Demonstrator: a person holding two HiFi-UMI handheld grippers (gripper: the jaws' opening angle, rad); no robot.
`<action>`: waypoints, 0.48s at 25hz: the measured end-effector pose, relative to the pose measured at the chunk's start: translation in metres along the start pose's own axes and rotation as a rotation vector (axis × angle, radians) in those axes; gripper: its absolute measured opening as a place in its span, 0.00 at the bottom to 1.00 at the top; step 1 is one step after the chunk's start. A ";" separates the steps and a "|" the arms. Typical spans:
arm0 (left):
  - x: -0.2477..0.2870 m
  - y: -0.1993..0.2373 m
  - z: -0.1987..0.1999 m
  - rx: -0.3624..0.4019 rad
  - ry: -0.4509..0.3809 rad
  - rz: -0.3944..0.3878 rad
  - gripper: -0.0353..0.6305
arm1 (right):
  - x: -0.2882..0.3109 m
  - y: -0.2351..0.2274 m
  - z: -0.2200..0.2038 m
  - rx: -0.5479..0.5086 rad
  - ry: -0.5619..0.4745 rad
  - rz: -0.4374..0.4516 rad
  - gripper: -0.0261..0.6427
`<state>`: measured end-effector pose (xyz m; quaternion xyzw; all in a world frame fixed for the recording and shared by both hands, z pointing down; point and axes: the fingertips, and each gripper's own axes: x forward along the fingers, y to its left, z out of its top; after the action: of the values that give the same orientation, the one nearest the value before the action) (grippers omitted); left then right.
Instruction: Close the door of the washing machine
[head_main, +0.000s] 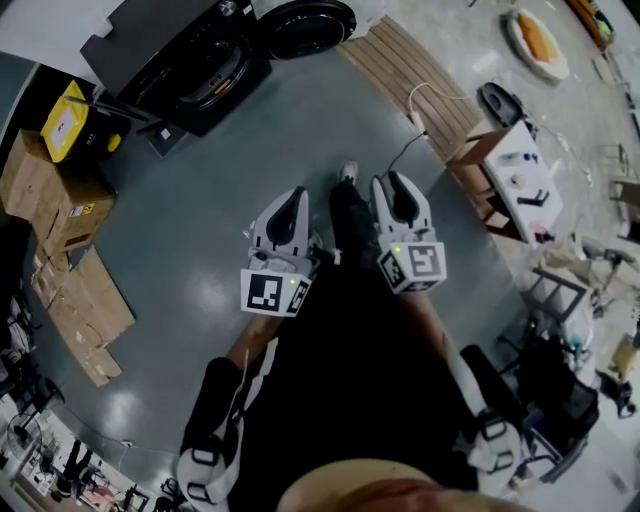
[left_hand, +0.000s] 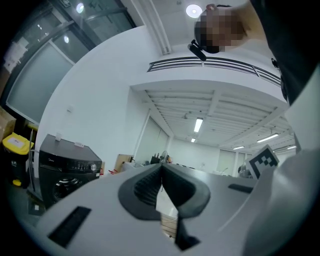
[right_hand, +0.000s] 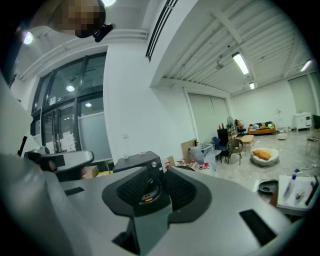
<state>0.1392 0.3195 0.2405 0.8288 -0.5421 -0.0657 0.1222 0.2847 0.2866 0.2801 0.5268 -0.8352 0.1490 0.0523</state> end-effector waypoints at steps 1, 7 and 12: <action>0.008 0.004 0.003 0.001 -0.005 0.006 0.06 | 0.010 -0.003 0.002 0.001 0.000 0.005 0.21; 0.080 0.037 0.013 0.038 0.005 0.029 0.06 | 0.088 -0.030 0.021 -0.006 -0.002 0.030 0.21; 0.164 0.055 0.029 0.055 0.013 0.028 0.06 | 0.158 -0.069 0.054 -0.011 0.000 0.059 0.20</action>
<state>0.1500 0.1451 0.2316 0.8245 -0.5546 -0.0438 0.1038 0.2802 0.1058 0.2810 0.5017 -0.8512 0.1456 0.0508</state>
